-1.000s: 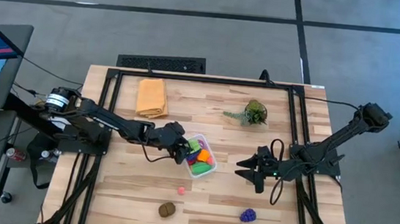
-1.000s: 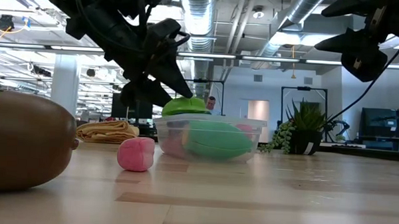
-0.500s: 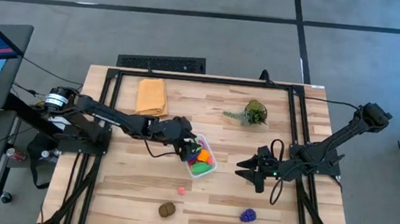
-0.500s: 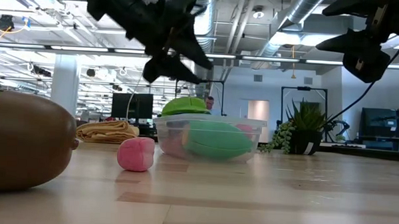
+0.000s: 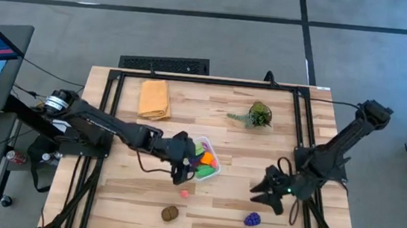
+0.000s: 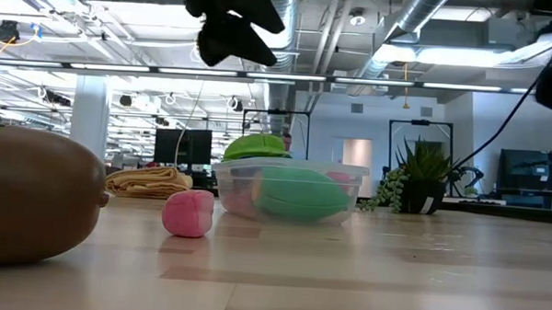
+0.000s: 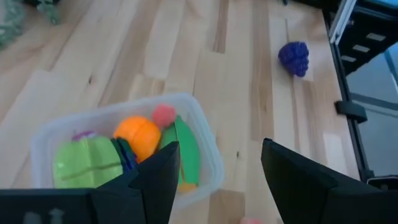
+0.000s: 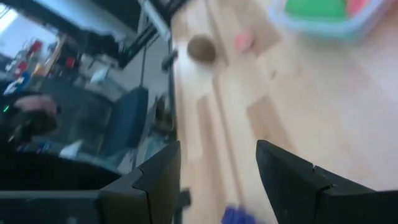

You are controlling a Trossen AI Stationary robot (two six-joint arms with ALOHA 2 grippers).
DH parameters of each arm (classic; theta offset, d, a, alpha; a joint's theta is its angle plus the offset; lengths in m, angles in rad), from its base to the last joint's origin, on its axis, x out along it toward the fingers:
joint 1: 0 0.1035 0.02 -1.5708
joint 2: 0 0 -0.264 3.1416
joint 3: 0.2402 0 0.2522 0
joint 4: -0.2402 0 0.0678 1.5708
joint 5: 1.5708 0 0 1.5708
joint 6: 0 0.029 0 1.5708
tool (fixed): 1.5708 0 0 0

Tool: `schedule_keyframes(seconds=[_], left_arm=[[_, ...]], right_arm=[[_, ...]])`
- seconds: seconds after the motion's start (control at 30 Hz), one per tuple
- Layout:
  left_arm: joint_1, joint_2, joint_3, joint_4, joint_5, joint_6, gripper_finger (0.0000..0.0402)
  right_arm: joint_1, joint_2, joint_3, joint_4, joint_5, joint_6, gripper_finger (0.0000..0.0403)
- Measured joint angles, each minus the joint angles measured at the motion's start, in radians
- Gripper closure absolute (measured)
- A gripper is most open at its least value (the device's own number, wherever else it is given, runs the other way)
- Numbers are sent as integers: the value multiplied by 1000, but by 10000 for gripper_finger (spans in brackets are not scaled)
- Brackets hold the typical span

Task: Pick and placing Produce into tupperware
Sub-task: Put the violet grapes into the transparent bin

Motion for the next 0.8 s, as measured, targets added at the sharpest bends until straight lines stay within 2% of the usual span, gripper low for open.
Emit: schedule_keyframes(seconds=[0.17, 0.3, 0.47, 0.63, 0.8], left_arm=[[-62, 0, 0, -30, -41, -67, 186], [-109, 0, 0, -55, -88, -119, 186], [-165, 0, 0, -102, -150, -192, 186], [-227, 0, 0, -126, -239, -276, 186], [-298, 0, 0, -157, -319, -366, 186]], right_arm=[[74, 0, 32, -82, -34, 50, 171], [107, 3, 114, -277, -51, 48, 171], [125, 65, 239, -493, -75, -64, 171], [122, 186, 332, -567, -142, -227, 171], [121, 287, 394, -623, -150, -274, 171]])
